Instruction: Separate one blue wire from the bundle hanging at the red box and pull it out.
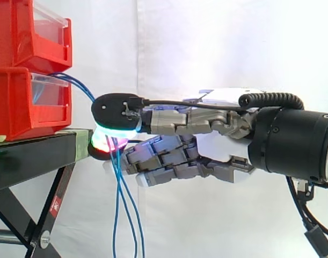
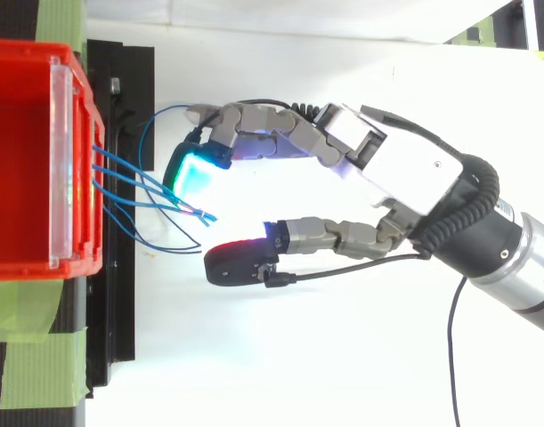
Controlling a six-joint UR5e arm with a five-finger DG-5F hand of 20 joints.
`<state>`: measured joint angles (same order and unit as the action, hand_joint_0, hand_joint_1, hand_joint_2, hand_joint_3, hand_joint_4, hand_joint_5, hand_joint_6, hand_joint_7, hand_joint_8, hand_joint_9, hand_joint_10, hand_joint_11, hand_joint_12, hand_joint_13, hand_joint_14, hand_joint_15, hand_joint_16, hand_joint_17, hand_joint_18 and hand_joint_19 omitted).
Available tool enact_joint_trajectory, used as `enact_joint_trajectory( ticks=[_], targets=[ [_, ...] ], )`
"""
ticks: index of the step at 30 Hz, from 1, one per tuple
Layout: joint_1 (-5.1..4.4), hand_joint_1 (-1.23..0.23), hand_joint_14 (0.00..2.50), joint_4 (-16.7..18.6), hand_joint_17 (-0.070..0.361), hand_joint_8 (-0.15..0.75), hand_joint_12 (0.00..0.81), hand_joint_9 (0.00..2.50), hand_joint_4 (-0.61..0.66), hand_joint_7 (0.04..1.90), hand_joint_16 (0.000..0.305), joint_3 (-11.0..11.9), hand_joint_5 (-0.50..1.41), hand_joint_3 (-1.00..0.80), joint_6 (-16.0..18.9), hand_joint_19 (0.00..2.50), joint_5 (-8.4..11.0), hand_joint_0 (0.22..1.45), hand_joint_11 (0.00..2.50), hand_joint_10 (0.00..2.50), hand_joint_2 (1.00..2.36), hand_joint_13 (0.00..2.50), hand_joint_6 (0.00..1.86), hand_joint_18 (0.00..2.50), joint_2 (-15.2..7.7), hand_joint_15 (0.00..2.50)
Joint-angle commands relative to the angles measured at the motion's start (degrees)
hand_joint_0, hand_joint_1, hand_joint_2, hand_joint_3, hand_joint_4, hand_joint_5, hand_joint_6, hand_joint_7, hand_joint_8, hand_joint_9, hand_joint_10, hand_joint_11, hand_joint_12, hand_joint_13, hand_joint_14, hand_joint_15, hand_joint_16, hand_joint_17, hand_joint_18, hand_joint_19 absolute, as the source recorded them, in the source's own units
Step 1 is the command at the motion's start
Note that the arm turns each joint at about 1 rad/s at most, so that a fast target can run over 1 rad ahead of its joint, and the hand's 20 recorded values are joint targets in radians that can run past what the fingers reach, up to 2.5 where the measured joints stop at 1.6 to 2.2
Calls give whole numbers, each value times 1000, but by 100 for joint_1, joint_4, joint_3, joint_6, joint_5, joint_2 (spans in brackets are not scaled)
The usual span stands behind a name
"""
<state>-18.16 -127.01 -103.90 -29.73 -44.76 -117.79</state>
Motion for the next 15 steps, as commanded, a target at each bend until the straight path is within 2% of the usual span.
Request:
enact_joint_trajectory(
  ticks=[1,8,15],
  targets=[
    [23,-721,4,-52,107,321,381,632,214,1319,48,54,-136,-364,90,485,3,593,368,9,1012,404,500,304,1,132],
    [94,-714,4,-228,108,322,382,636,216,1306,48,133,-137,-382,345,495,3,588,371,9,1011,420,500,320,1,143],
    [102,-711,5,-325,108,323,384,642,221,1308,48,133,-138,-384,495,509,3,585,381,9,1010,435,500,336,1,152]
  ],
)
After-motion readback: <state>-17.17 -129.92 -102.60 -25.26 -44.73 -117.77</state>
